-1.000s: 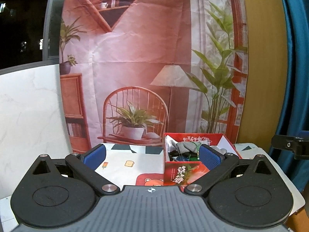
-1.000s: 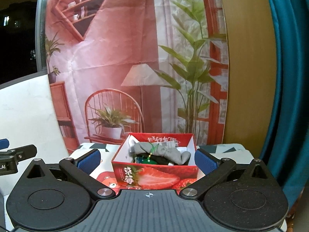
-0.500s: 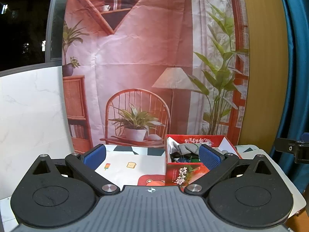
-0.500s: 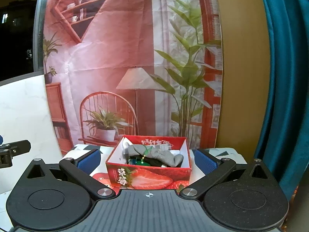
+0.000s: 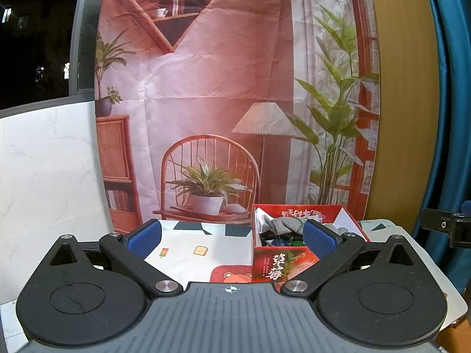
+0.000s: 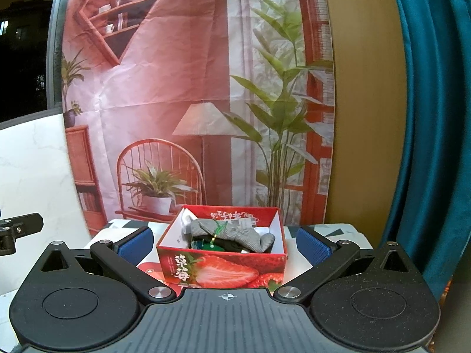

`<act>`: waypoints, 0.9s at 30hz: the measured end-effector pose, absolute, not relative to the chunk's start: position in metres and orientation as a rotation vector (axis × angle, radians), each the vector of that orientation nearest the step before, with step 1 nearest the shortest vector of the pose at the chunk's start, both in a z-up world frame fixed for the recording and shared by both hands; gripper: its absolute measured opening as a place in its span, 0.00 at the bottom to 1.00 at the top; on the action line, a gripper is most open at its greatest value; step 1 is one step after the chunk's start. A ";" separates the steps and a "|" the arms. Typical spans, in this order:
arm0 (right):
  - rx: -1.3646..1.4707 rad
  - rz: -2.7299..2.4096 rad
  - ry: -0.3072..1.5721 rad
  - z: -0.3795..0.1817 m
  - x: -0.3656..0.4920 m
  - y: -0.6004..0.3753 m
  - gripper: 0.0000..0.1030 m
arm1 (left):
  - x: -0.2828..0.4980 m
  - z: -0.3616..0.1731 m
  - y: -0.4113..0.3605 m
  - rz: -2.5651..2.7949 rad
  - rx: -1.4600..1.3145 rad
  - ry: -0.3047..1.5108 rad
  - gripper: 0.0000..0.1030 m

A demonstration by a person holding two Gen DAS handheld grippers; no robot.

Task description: Organize soft objects

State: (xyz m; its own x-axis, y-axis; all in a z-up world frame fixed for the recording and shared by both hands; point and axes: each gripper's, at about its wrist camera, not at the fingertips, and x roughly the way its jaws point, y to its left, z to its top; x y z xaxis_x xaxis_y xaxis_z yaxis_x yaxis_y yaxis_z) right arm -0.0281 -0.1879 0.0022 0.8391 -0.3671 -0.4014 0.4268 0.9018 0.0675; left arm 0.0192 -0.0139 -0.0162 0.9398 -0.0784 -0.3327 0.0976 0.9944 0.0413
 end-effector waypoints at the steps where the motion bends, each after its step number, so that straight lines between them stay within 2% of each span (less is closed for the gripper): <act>1: 0.158 -0.421 0.392 0.002 -0.028 -0.188 1.00 | 0.020 -0.016 -0.014 -0.090 0.058 0.338 1.00; 27: 0.156 -0.420 0.394 0.003 -0.028 -0.188 1.00 | 0.018 -0.014 -0.010 -0.076 0.066 0.327 1.00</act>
